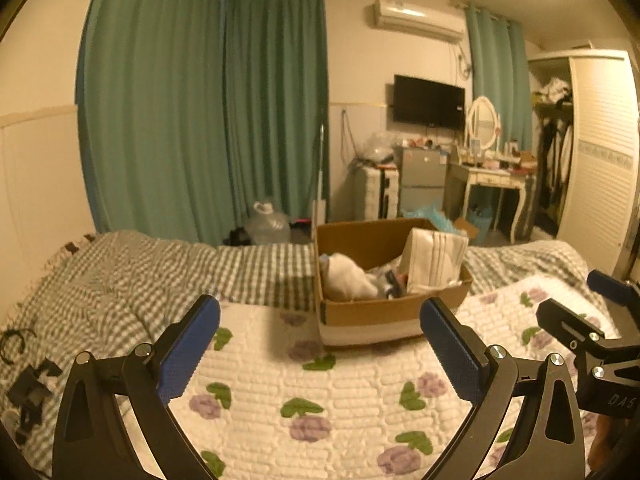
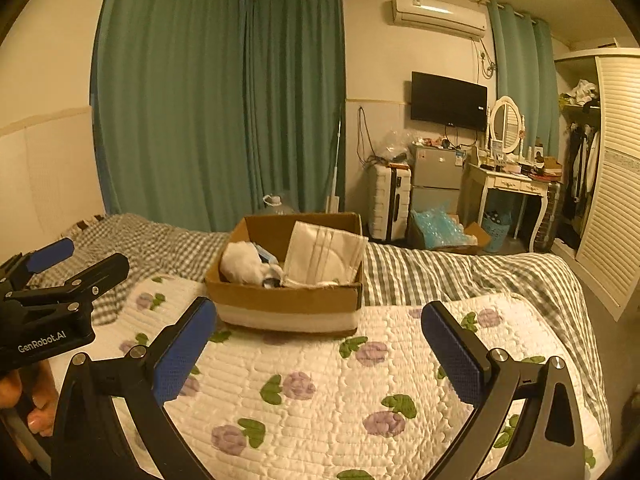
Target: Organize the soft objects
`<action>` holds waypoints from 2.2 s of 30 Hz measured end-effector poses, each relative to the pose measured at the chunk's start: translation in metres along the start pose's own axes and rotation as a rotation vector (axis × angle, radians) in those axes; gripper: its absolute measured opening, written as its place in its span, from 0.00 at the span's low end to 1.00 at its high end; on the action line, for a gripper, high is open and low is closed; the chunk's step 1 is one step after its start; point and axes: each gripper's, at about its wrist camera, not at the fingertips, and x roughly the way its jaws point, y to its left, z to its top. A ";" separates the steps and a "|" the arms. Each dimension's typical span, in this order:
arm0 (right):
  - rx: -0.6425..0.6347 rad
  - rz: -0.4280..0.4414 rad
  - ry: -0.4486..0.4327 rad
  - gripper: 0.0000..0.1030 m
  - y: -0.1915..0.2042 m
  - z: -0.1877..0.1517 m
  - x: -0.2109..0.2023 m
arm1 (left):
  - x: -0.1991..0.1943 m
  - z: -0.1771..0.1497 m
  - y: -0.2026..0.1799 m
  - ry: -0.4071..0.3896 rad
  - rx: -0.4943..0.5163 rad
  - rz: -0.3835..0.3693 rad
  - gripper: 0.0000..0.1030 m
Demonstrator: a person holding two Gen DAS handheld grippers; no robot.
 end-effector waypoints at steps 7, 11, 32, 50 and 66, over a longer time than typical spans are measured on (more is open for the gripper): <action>-0.007 0.002 0.012 1.00 0.003 -0.006 0.009 | 0.004 -0.002 0.006 0.013 -0.010 0.001 0.99; -0.015 0.001 0.008 1.00 0.005 -0.006 0.007 | 0.001 0.000 0.009 0.004 -0.014 0.000 0.99; -0.012 -0.008 -0.001 1.00 0.005 -0.006 0.004 | -0.003 0.002 0.007 -0.006 -0.007 -0.001 0.99; -0.017 -0.012 -0.003 1.00 0.005 -0.009 0.005 | -0.001 -0.004 0.004 0.001 -0.002 0.013 0.99; -0.018 -0.017 -0.004 1.00 0.005 -0.010 0.004 | -0.005 -0.003 0.006 -0.001 -0.017 0.006 0.99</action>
